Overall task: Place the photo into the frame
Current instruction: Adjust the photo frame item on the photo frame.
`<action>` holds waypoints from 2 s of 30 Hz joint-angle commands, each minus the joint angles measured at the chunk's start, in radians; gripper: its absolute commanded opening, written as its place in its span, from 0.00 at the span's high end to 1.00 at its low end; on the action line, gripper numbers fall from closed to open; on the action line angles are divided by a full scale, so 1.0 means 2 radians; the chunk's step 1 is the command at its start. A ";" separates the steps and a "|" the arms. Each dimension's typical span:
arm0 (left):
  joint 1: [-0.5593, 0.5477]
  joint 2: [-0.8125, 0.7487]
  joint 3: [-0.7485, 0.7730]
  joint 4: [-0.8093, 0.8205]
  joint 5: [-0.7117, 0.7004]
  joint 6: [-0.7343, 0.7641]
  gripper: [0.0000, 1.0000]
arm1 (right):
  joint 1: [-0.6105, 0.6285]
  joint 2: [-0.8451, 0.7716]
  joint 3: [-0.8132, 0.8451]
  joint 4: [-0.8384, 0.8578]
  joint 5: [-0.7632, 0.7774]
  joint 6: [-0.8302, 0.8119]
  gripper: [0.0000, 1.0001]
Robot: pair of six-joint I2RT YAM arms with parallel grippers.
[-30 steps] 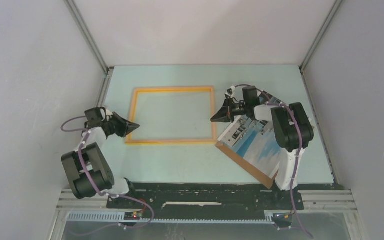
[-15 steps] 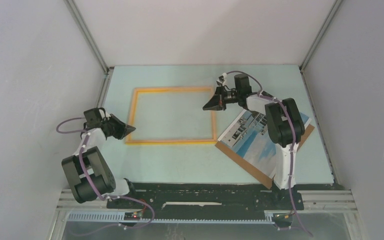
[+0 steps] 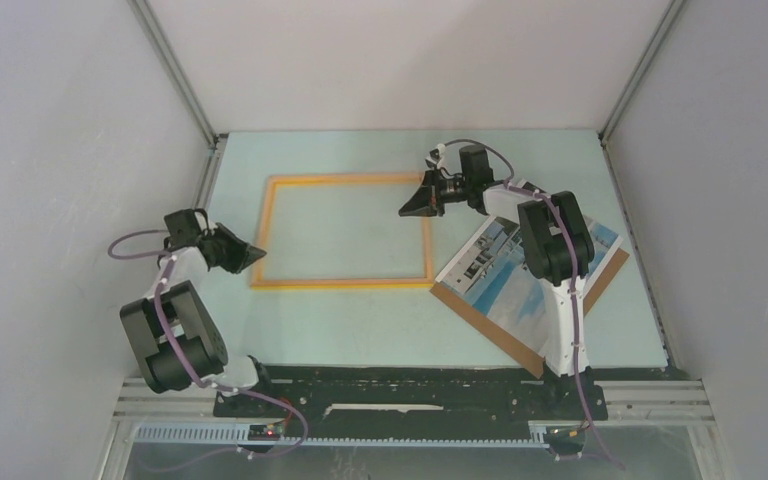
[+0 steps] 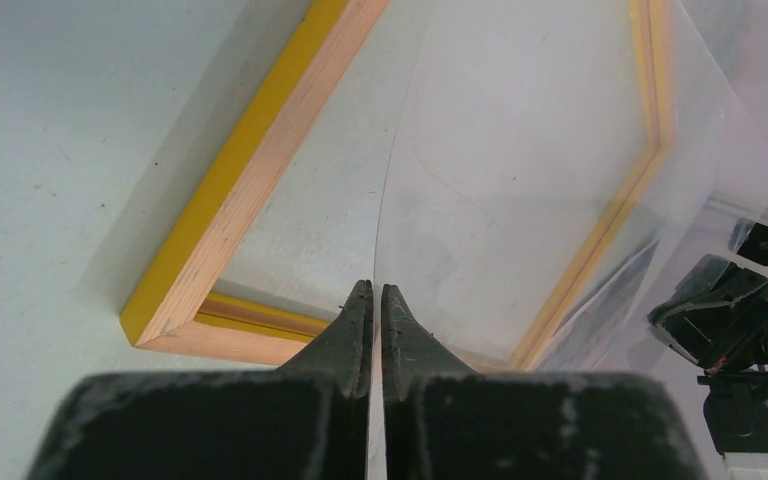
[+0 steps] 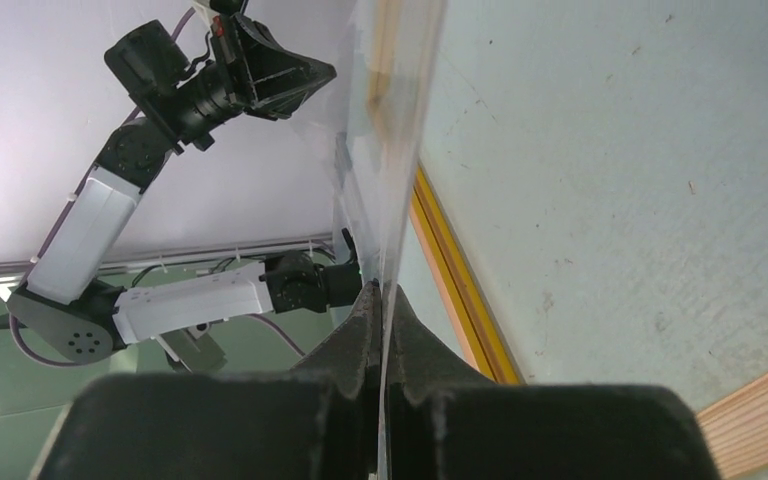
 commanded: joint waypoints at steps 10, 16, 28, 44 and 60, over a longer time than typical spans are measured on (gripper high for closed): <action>0.005 0.034 0.042 0.014 0.011 -0.006 1.00 | 0.001 0.021 0.052 0.013 -0.002 0.013 1.00; 0.005 0.052 0.052 0.024 0.016 -0.019 1.00 | -0.002 0.034 0.073 0.007 -0.002 0.015 1.00; 0.005 0.072 0.060 0.029 0.011 -0.026 1.00 | -0.004 0.060 0.111 -0.004 -0.002 0.018 1.00; 0.004 0.092 0.077 0.033 0.005 -0.039 1.00 | -0.011 0.090 0.155 -0.011 -0.001 0.028 1.00; 0.004 0.123 0.109 0.033 -0.002 -0.051 1.00 | -0.011 0.110 0.169 0.009 0.008 0.049 1.00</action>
